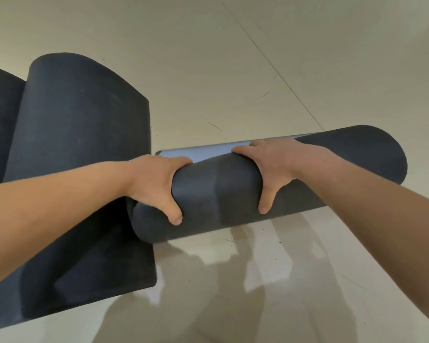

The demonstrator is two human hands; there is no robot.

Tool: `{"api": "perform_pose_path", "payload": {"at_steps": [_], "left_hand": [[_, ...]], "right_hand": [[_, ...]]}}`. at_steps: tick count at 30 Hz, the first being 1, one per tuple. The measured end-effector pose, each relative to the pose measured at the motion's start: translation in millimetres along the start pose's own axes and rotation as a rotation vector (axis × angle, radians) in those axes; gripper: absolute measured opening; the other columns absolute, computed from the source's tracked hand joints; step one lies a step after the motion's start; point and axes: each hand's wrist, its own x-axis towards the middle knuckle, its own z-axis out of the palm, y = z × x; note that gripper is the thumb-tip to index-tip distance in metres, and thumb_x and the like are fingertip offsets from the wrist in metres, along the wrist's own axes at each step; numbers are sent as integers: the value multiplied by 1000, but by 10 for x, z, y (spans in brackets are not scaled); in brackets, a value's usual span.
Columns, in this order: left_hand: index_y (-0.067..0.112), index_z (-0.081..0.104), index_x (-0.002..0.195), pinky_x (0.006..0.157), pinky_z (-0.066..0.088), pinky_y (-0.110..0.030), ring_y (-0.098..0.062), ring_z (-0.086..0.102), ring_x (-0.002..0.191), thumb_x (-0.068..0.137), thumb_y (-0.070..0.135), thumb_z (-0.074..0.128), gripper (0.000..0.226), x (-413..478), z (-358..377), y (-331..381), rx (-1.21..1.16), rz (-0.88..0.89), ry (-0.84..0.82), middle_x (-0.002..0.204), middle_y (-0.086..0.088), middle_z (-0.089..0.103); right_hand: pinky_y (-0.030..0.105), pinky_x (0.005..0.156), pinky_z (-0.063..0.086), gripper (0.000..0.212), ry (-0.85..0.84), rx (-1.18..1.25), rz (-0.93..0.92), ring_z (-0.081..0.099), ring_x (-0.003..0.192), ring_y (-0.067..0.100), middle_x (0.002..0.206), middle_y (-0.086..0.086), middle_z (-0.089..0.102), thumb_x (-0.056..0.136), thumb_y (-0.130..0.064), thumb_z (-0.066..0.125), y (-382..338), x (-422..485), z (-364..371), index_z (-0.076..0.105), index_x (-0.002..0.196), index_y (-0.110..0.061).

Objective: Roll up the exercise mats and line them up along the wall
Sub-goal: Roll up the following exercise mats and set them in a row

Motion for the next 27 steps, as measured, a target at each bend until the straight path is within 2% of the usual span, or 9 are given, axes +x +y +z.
{"api": "perform_pose_path", "payload": {"at_steps": [2, 4, 7, 10, 12, 17, 21, 24, 27], "left_hand": [[49, 54, 124, 85, 56, -29, -4, 69, 96, 53, 48, 101, 85, -21, 83, 2, -185, -24, -64, 105, 22, 70], [47, 62, 123, 87, 62, -33, -8, 76, 97, 57, 33, 104, 80, -37, 78, -30, -403, -58, -130, 108, 20, 76], [37, 68, 125, 90, 63, -39, -15, 79, 100, 64, 23, 100, 71, -25, 59, -27, -616, -103, -193, 112, 11, 80], [31, 69, 128, 97, 60, -42, -21, 79, 104, 68, 27, 98, 67, 19, 233, 126, -733, -122, -263, 115, 5, 81], [32, 70, 130, 103, 57, -44, -22, 78, 109, 67, 31, 98, 69, 38, 380, 212, -808, -116, -291, 119, 4, 80], [33, 67, 134, 99, 56, -37, -19, 77, 110, 66, 40, 89, 72, 8, 582, 210, -997, -137, -236, 121, 4, 80], [34, 65, 137, 104, 57, -40, -15, 75, 116, 59, 59, 93, 86, -57, 726, 99, -1007, -163, -190, 125, 9, 78], [36, 67, 133, 94, 60, -31, -5, 75, 109, 60, 62, 95, 83, -88, 718, 74, -909, -138, -124, 119, 17, 78], [49, 47, 152, 110, 53, -35, -5, 69, 119, 54, 66, 99, 113, -107, 676, 35, -816, -70, 15, 131, 21, 69]], "right_hand": [[47, 104, 46, 149, 97, 66, 0, 48, 138, 23, 149, -11, 48, 32, -81, 89, 137, -126, 49, 25, 161, -47], [51, 116, 40, 143, 449, 127, 88, 44, 144, 27, 153, -3, 49, 33, -97, 76, 323, -283, 291, 38, 159, -42], [56, 124, 31, 125, 796, 624, 360, 23, 158, 33, 170, 12, 25, 59, -92, 75, 239, -516, 898, 31, 164, -40], [36, 127, 20, 113, 556, 1323, 463, 7, 164, 20, 175, -6, -17, 81, -79, 73, -58, -513, 1134, 0, 164, -57], [35, 126, 26, 123, 519, 1489, 458, 15, 162, 18, 173, -12, -21, 74, -77, 81, -85, -408, 1098, -5, 161, -63], [47, 128, 32, 136, 460, 1355, 386, 17, 162, 21, 173, -13, -18, 56, -87, 84, 85, -173, 926, -1, 159, -66], [45, 129, 30, 125, 447, 1213, 203, 12, 164, 19, 176, -12, -16, 66, -77, 86, 97, -40, 710, 9, 163, -61], [46, 124, 35, 122, 489, 1428, 247, 28, 156, 15, 176, -14, 2, 72, -65, 90, 56, 11, 796, 11, 163, -57], [64, 108, 49, 103, 125, 1710, 314, 59, 133, 26, 156, -13, 52, 67, -76, 87, -41, 5, 1070, 27, 150, -66]]}}
